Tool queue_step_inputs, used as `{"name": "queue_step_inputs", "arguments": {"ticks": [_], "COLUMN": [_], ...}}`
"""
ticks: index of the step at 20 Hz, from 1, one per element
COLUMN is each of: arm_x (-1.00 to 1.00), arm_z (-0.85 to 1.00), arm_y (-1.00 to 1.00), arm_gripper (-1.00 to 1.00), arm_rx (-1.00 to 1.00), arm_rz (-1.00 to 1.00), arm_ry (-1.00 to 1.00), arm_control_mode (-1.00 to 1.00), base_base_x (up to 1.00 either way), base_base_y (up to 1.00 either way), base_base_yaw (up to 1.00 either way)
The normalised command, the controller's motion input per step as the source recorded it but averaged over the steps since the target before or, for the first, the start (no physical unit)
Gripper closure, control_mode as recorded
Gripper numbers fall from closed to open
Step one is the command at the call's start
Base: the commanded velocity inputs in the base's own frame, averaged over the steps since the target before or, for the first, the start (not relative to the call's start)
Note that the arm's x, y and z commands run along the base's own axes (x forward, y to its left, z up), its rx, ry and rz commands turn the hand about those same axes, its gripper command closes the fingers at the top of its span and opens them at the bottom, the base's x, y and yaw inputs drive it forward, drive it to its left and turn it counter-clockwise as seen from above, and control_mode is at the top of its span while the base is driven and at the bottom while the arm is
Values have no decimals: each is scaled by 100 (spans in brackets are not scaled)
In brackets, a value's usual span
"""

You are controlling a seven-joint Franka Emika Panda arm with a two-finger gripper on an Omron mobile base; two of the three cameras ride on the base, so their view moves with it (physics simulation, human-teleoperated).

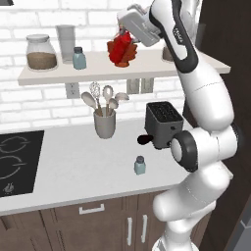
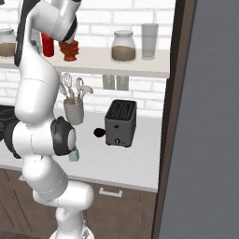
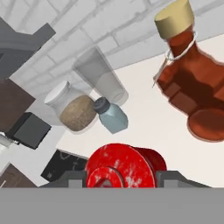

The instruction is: Put the shaker and condiment bottle from the counter next to their counterparts in the cabinet.

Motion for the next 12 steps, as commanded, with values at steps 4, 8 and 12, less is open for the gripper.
{"name": "queue_step_inputs", "arguments": {"ticks": [4,8,12], "arm_x": [0,0,0], "arm_z": [0,0,0], "arm_y": [-5,0,0], "arm_gripper": [100,100,100], "arm_rx": [-1,-2,0], "arm_rz": [0,0,0], "arm_ry": [0,0,0], "arm_control_mode": [-100,-100,-100], "base_base_x": [0,0,0], "base_base_y": [0,0,0], "base_base_yaw": [0,0,0]}}
